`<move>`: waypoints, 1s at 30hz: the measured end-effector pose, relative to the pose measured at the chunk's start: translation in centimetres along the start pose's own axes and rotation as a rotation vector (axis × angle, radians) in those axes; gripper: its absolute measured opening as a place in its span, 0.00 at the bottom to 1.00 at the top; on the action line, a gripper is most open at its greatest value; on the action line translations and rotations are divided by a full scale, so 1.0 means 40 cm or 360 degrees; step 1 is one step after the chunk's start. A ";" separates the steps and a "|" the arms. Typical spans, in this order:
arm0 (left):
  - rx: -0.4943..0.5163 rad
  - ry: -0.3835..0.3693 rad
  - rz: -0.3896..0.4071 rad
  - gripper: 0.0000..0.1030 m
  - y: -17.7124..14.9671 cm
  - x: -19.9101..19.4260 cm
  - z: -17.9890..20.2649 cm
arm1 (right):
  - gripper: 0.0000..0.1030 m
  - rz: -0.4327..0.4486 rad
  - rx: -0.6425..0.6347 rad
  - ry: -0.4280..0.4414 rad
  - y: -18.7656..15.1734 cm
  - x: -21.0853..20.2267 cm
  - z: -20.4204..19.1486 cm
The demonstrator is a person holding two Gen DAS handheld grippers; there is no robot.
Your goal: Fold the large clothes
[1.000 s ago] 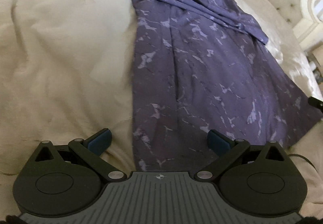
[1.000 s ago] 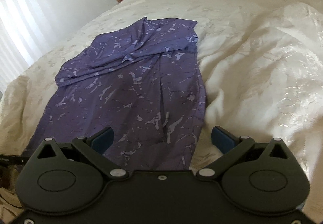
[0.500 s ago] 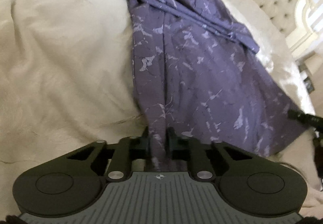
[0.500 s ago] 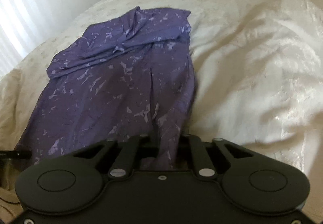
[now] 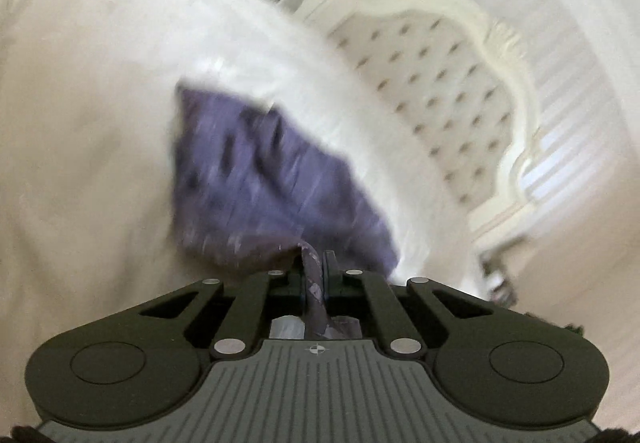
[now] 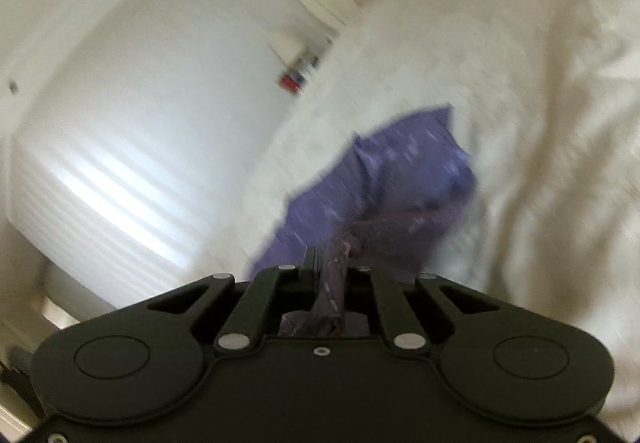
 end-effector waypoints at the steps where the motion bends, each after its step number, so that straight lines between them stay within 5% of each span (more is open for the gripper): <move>1: -0.0007 -0.0021 0.0039 0.06 0.036 0.011 0.004 | 0.13 0.0032 0.0022 0.0034 0.026 0.012 -0.006; 7: -0.0056 -0.0081 0.0227 0.07 0.246 0.115 0.001 | 0.13 0.0216 0.0059 0.0099 0.196 0.134 -0.029; 10: -0.0040 -0.0012 0.0254 0.07 0.318 0.200 -0.011 | 0.13 0.0250 0.0009 0.0044 0.258 0.221 -0.028; 23: -0.0126 0.0392 0.0158 0.08 0.385 0.459 -0.205 | 0.13 0.0162 0.0007 -0.0400 0.351 0.592 0.122; 27: -0.0166 0.0394 0.0141 0.11 0.380 0.484 -0.233 | 0.21 0.0175 0.0072 -0.0424 0.340 0.634 0.167; 30: -0.0257 0.0258 0.0145 0.23 0.390 0.469 -0.251 | 0.49 0.0225 0.0124 -0.0353 0.336 0.629 0.180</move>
Point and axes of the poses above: each gripper's, at about its wrist camera, not at the fingertips, and x roughly the way its jaws point, z to its right, y to its top, the point moved 5 cm from there along x, roughly the way its jaws point, and after that the axes turned 2 degrees about -z, right-handed, at the moved point
